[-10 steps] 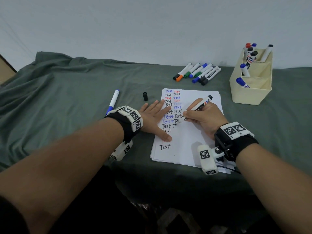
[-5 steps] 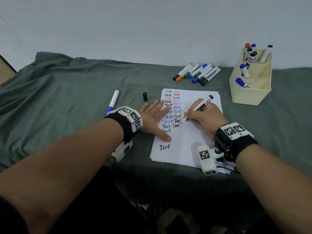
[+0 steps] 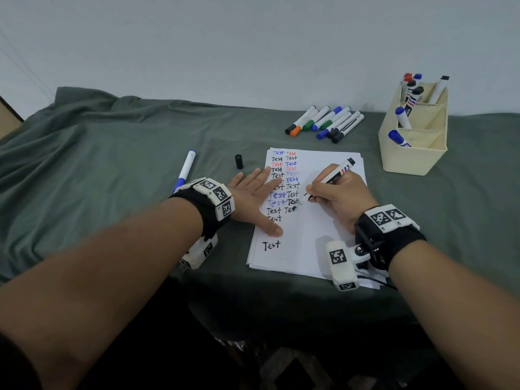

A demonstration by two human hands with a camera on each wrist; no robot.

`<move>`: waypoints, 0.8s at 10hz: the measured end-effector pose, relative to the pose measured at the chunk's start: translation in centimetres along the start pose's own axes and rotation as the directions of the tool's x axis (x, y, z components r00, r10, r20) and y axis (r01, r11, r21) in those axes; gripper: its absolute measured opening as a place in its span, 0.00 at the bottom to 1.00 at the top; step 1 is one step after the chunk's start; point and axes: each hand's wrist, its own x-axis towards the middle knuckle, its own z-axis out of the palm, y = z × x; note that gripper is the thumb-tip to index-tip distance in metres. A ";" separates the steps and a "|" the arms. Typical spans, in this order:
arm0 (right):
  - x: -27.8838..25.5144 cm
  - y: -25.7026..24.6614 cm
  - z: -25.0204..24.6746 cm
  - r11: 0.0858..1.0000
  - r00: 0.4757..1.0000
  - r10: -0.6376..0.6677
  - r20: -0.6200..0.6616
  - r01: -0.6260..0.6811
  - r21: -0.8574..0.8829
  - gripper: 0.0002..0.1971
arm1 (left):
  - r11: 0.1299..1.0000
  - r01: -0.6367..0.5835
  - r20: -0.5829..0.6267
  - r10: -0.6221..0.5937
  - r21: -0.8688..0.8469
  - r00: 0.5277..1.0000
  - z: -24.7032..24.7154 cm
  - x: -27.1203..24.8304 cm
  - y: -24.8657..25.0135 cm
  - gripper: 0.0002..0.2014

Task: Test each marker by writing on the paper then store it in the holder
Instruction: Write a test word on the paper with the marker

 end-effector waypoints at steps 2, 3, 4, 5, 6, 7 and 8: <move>0.3 0.4 -0.2 1.000 0.999 -0.011 -0.031 0.011 -0.008 0.10 | 1.000 -0.003 0.004 0.003 0.007 1.000 0.0 0.0 0.0 0.69; 0.3 0.4 -0.3 1.000 1.000 -0.015 -0.012 0.015 -0.027 0.09 | 1.000 -0.001 0.006 0.001 0.008 1.000 0.0 0.1 -0.1 0.69; 0.4 0.6 -0.4 1.000 1.000 -0.007 -0.018 0.007 -0.008 0.07 | 1.000 -0.001 0.003 0.001 0.015 1.000 0.0 0.1 -0.1 0.69; 0.5 0.8 -0.5 1.000 1.000 -0.008 -0.013 0.008 -0.007 0.07 | 1.000 -0.001 0.003 0.001 0.017 1.000 0.0 0.2 -0.2 0.69; 0.7 1.0 -0.5 1.000 0.999 -0.012 -0.039 0.013 0.010 0.09 | 1.000 -0.006 0.003 0.006 0.018 1.000 0.1 0.2 -0.2 0.69; 0.7 1.1 -0.9 0.979 0.997 0.047 -0.062 -0.034 0.201 0.11 | 1.000 -0.012 -0.009 0.012 0.004 1.000 0.1 0.1 -0.2 0.67; 0.7 1.0 -1.3 0.917 0.996 0.066 -0.065 -0.035 0.397 0.13 | 1.000 -0.020 -0.023 0.020 -0.001 1.000 0.1 -0.3 -0.2 0.66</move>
